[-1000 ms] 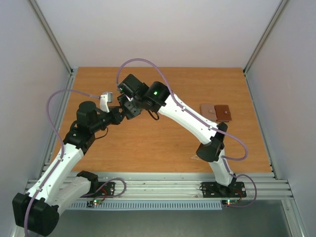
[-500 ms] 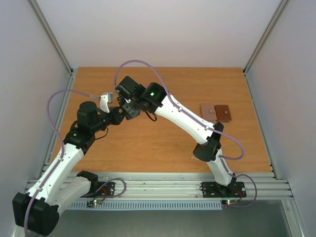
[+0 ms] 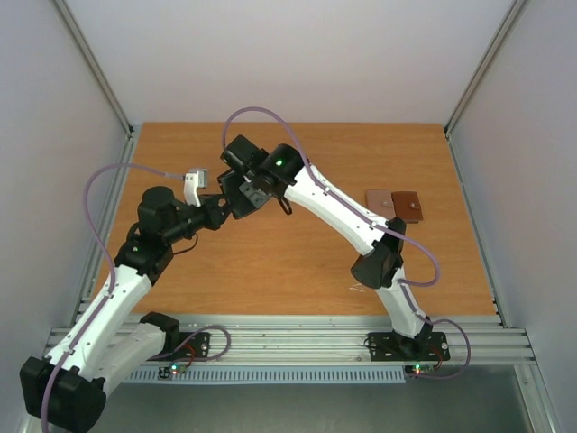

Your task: Take the credit cards out of the card holder

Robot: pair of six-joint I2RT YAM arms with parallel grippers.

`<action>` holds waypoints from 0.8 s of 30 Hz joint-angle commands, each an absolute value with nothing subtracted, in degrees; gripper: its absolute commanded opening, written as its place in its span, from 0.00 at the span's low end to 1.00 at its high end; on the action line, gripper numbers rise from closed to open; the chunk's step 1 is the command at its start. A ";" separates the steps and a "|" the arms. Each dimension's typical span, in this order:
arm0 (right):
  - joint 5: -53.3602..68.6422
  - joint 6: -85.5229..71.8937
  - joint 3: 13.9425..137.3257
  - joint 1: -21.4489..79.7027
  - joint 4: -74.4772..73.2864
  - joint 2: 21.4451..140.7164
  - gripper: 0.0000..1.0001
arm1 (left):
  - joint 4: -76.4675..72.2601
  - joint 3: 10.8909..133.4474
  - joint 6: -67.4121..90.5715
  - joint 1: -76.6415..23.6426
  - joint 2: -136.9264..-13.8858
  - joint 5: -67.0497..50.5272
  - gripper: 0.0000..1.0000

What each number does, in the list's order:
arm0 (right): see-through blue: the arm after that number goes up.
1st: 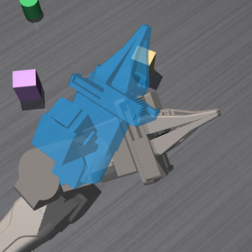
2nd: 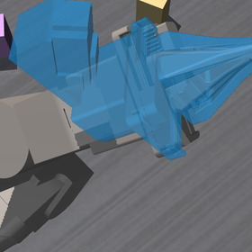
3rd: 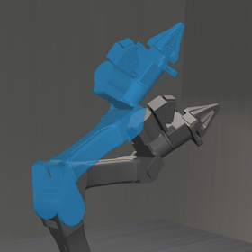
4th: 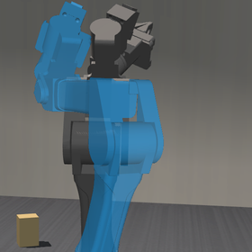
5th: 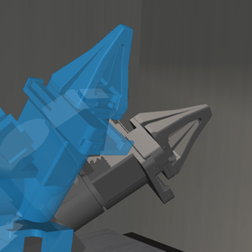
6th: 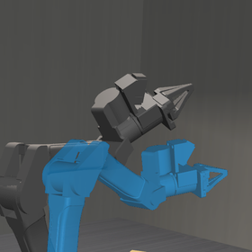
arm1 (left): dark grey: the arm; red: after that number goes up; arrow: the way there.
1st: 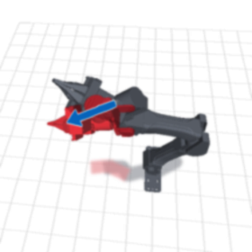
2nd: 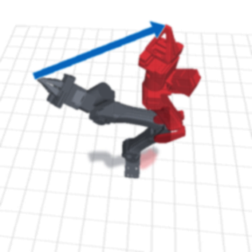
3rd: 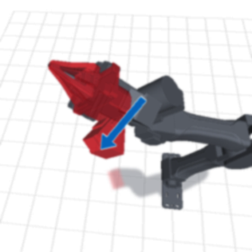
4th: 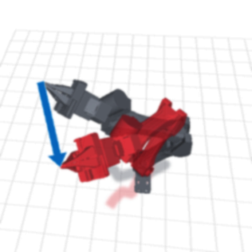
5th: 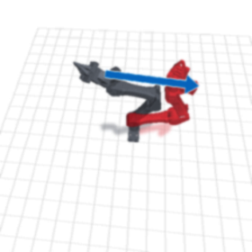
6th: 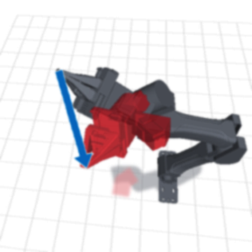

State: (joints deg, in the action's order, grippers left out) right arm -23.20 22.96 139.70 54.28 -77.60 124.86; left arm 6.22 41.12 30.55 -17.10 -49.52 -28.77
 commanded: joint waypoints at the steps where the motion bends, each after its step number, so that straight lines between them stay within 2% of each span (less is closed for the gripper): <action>1: -19.54 23.92 137.08 48.72 -79.93 120.84 0.01 | -0.93 41.52 28.27 -17.05 -46.82 -29.92 0.00; 3: -9.52 26.47 133.01 45.85 -75.63 116.41 0.06 | -1.55 41.38 27.52 -17.05 -46.64 -31.18 0.00; 9: 30.06 29.07 113.87 35.00 -59.34 97.98 0.52 | -8.93 42.15 23.82 -17.08 -46.58 -43.05 0.00; 11: 40.31 27.65 108.88 31.04 -54.40 93.51 0.60 | -11.23 42.96 23.41 -17.06 -46.86 -46.99 0.00; 18: 54.13 31.00 108.70 29.62 -55.20 89.43 0.74 | -13.51 45.87 24.86 -17.10 -48.48 -54.43 0.00; 21: 55.95 30.36 109.56 29.57 -53.33 89.91 0.72 | -13.72 46.87 23.20 -17.09 -49.09 -60.23 0.00; 24: 57.43 32.99 111.68 29.60 -55.36 91.20 0.62 | -13.05 47.90 20.30 -17.10 -49.53 -62.81 0.00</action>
State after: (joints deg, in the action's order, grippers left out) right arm 50.85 30.37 108.71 29.58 -55.31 89.43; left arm -8.60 44.91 24.05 -17.12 -48.99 -55.70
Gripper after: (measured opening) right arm 0.666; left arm 0.113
